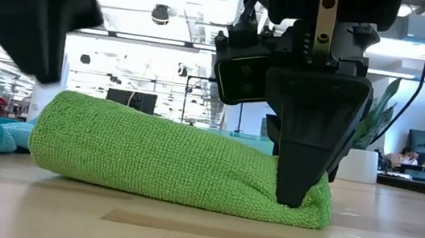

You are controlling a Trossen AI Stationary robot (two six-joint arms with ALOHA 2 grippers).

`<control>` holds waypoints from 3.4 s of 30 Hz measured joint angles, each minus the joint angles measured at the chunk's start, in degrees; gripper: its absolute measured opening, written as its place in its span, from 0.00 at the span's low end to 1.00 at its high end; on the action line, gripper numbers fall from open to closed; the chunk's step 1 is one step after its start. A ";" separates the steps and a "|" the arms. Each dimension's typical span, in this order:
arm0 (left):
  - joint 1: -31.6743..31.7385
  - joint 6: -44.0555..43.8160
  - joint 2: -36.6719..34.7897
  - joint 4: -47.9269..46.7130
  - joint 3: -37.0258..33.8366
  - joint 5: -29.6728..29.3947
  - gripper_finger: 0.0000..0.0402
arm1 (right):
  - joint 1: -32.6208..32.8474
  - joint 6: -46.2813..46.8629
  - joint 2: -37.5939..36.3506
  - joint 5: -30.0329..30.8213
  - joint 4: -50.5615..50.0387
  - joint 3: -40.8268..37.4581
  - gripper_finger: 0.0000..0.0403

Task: Roll microfiber towels into tight, uniform cylinder then place into a basket
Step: Roll the green microfiber cloth

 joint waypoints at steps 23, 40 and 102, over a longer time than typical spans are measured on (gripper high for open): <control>1.74 16.41 8.04 15.54 0.09 -6.27 0.19 | 0.96 -0.35 0.02 0.60 1.32 0.02 0.04; 0.03 15.88 5.21 13.13 0.09 -8.74 0.19 | 0.92 -0.49 0.04 0.42 1.16 0.04 0.02; 3.47 1.85 5.29 17.06 -9.75 -7.81 0.11 | 4.21 -26.31 -16.00 15.22 -14.05 -0.11 0.41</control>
